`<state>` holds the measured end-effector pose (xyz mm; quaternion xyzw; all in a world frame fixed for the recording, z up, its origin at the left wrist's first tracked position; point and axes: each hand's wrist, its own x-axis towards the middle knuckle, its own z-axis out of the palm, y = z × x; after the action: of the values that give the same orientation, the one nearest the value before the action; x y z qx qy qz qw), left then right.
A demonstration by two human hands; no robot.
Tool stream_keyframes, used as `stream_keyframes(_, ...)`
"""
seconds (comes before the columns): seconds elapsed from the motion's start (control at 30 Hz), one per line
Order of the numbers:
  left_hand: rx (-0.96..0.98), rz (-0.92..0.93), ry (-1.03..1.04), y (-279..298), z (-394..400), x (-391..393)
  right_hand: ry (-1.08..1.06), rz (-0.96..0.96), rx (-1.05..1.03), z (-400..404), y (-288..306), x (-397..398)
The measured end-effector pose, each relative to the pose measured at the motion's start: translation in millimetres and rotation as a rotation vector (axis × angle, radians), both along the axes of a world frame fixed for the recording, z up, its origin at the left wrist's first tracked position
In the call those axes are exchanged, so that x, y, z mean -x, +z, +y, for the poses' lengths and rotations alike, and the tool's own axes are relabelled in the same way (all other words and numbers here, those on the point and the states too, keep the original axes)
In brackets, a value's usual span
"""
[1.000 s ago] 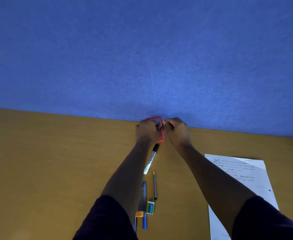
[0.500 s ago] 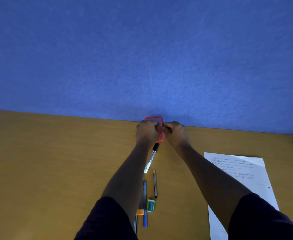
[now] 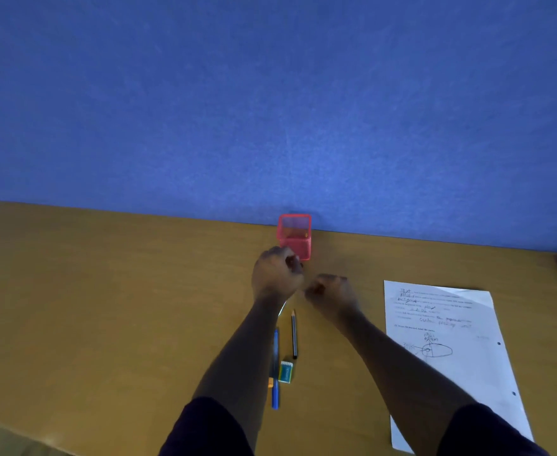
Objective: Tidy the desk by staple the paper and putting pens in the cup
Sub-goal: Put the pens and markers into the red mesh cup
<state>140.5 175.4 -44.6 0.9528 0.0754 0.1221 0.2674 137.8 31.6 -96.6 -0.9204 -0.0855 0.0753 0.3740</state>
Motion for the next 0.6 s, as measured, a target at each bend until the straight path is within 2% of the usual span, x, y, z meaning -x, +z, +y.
stream_keyframes(0.1,0.004,0.154,-0.031,-10,3,29,0.119,0.135,0.207,9,-8,23)
stream_keyframes(0.17,-0.066,0.286,-0.082,-12,6,45,0.115,0.225,0.231,15,-8,34)
stream_keyframes(0.3,-0.202,0.521,-0.102,-19,7,62,0.210,0.216,0.451,26,-3,46)
stream_keyframes(0.37,-0.229,0.559,-0.076,-22,4,70,0.190,0.212,0.473,30,-1,47)
stream_keyframes(0.53,-0.105,0.562,-0.013,-19,-1,75,0.112,0.213,0.395,28,2,49)
stream_keyframes(0.6,-0.057,0.509,-0.014,-15,-2,71,0.099,0.187,0.358,24,4,45)
